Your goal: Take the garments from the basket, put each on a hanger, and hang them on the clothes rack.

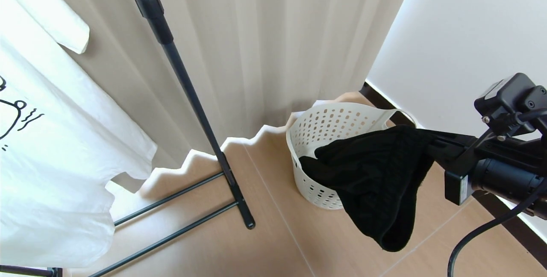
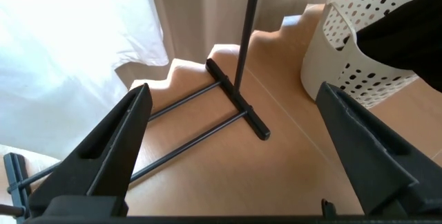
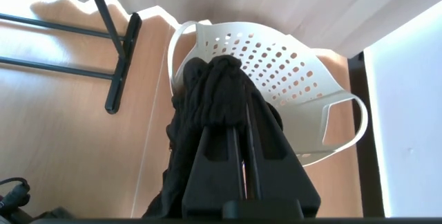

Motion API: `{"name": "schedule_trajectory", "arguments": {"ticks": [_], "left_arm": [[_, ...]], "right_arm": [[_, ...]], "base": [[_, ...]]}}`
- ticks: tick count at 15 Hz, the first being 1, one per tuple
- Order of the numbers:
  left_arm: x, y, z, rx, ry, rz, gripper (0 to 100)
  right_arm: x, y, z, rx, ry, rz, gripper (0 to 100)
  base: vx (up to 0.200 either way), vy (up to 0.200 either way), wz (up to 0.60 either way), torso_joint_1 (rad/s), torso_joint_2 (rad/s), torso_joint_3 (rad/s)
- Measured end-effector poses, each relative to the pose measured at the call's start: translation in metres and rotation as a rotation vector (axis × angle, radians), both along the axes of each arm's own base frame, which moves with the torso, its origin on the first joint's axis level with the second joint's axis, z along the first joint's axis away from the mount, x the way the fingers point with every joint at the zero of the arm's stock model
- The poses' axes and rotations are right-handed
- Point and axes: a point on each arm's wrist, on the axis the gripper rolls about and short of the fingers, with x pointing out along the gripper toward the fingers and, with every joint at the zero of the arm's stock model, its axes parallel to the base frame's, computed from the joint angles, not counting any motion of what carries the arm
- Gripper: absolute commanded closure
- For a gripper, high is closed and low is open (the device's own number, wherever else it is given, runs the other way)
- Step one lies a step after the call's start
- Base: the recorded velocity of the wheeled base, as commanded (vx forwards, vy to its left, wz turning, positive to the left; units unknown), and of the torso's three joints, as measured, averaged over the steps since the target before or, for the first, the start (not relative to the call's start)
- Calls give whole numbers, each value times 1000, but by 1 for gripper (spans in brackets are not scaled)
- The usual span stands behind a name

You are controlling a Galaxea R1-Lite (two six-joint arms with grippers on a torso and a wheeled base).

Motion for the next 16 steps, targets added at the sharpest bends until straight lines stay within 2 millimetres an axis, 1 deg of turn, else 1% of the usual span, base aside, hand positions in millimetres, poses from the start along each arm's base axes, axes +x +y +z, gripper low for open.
{"name": "schedule_trajectory", "arguments": {"ticks": [6, 7, 12, 16], "left_arm": [[0, 0, 0, 0, 0, 1, 0], [0, 0, 0, 0, 1, 0, 0], [0, 0, 0, 0, -2, 0, 0], [0, 0, 0, 0, -2, 0, 0]], "right_arm": [[7, 2, -3, 8, 23, -17, 100], [7, 2, -4, 6, 29, -18, 100], [8, 1, -5, 11, 36, -22, 100], [8, -1, -6, 9, 39, -32, 100]], "base": [[0, 0, 0, 2, -3, 203], [0, 0, 0, -7, -134, 51], [0, 0, 0, 16, -366, -146], [0, 0, 0, 88, -441, -167]]}}
